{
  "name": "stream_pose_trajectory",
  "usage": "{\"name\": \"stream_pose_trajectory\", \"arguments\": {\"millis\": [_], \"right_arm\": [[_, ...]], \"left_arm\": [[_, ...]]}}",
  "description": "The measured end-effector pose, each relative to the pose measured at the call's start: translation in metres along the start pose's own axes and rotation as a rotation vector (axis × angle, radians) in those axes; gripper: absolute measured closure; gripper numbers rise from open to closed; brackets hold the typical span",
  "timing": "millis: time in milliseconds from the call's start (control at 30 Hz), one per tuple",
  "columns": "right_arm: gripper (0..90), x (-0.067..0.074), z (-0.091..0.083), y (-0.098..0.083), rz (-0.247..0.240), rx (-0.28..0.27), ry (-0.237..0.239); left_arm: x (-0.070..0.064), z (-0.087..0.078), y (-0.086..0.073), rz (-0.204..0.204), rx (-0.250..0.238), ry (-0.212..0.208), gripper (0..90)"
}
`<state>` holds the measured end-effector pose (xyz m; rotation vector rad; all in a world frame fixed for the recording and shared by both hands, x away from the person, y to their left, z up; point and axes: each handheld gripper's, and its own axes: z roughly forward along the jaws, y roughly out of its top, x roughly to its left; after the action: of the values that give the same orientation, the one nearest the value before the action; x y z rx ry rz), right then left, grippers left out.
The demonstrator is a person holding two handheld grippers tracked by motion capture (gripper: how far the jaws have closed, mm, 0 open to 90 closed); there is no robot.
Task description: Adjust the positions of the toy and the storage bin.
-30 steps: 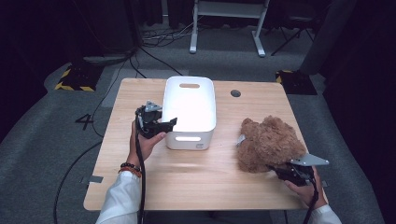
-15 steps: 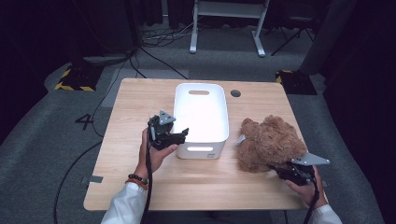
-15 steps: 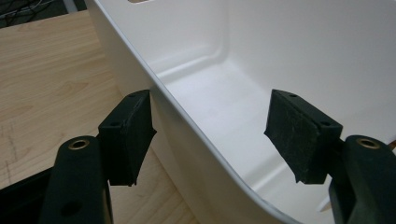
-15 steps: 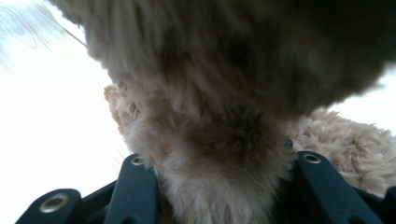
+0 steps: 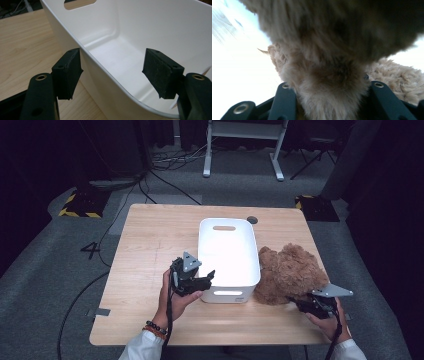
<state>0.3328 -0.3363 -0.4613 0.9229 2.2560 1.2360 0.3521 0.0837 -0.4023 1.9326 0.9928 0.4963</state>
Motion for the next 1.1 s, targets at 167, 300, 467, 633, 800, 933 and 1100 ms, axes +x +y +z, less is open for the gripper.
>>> {"name": "stream_pose_trajectory", "arguments": {"millis": [167,300,467,633,800,933,1100], "right_arm": [[60.3,0.000,0.000,0.000,0.006,0.003,0.005],[60.2,-0.002,0.001,-0.001,0.010,0.002,0.010],[60.1,-0.002,0.000,-0.001,0.003,0.002,0.008],[61.5,0.000,0.001,-0.001,-0.004,0.001,0.002],[65.5,0.002,0.000,0.001,-0.025,0.000,-0.001],[65.7,0.003,0.000,0.001,-0.033,-0.001,-0.004],[51.2,-0.001,0.000,0.001,-0.002,-0.016,0.020]], "left_arm": [[0.001,-0.005,0.002,0.010,-0.037,-0.018,26.8],[0.005,-0.016,0.002,0.029,-0.067,-0.029,24.2],[0.010,-0.034,-0.003,0.042,-0.101,-0.048,21.5],[0.012,-0.054,-0.012,0.069,-0.119,-0.043,16.6],[0.017,-0.072,-0.025,0.080,-0.141,-0.052,15.8],[0.023,-0.064,-0.049,0.100,-0.068,-0.052,15.8],[0.030,-0.041,-0.082,0.112,0.077,-0.061,16.1]]}}
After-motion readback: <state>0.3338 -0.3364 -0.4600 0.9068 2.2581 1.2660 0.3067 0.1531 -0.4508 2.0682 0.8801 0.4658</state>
